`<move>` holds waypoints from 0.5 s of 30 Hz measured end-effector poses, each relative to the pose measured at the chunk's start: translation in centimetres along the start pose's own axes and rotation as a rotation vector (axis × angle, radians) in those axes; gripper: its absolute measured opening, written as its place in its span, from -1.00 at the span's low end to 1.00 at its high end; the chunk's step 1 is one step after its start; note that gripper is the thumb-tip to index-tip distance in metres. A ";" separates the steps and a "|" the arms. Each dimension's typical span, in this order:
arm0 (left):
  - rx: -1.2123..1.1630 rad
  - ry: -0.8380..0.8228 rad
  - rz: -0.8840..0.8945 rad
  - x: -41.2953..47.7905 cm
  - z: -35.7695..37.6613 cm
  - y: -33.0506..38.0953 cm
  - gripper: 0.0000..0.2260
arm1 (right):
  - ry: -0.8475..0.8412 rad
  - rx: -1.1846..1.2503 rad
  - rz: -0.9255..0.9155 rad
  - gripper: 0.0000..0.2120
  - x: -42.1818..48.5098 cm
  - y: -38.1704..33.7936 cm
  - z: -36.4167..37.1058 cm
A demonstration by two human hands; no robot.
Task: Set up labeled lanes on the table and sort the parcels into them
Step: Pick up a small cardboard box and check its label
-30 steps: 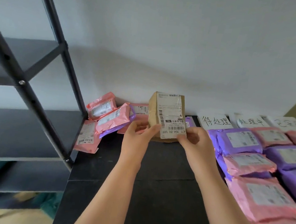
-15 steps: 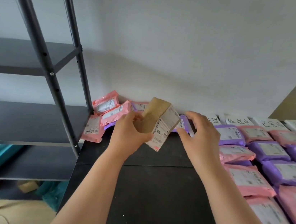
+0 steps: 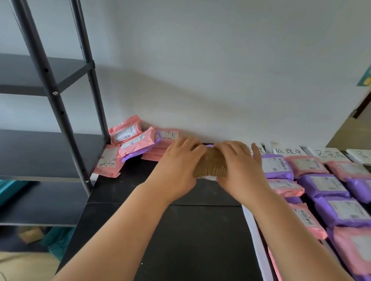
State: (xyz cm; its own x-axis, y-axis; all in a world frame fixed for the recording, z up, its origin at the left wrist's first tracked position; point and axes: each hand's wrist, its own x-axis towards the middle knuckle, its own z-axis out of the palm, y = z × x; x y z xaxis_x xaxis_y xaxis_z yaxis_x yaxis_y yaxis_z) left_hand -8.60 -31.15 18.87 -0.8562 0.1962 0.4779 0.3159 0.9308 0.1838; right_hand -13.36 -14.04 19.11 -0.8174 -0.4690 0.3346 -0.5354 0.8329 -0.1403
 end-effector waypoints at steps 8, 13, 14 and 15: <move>-0.367 0.266 -0.442 -0.8 -0.7 1.0 -0.41 | 0.067 0.541 0.398 -0.43 -1.6 0.6 -1.8; -0.766 0.068 -0.768 -1.9 -0.8 1.5 -0.47 | 0.034 1.040 0.553 -0.69 -2.8 -0.2 -2.0; -0.827 0.038 -0.769 -2.0 -0.8 1.6 -0.49 | 0.029 1.084 0.566 -0.70 -2.9 -0.3 -1.9; -0.904 0.024 -0.764 -2.1 -0.9 1.7 -0.53 | 0.018 1.123 0.579 -0.72 -3.0 -0.4 -1.8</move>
State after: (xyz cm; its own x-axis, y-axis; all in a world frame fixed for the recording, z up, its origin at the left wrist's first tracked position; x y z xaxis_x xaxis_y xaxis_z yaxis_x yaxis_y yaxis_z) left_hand -5.87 -30.30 18.95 -0.9437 -0.3309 -0.0049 -0.0915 0.2466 0.9648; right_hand -10.27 -12.44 19.81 -0.9937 -0.1085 -0.0291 0.0066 0.2021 -0.9793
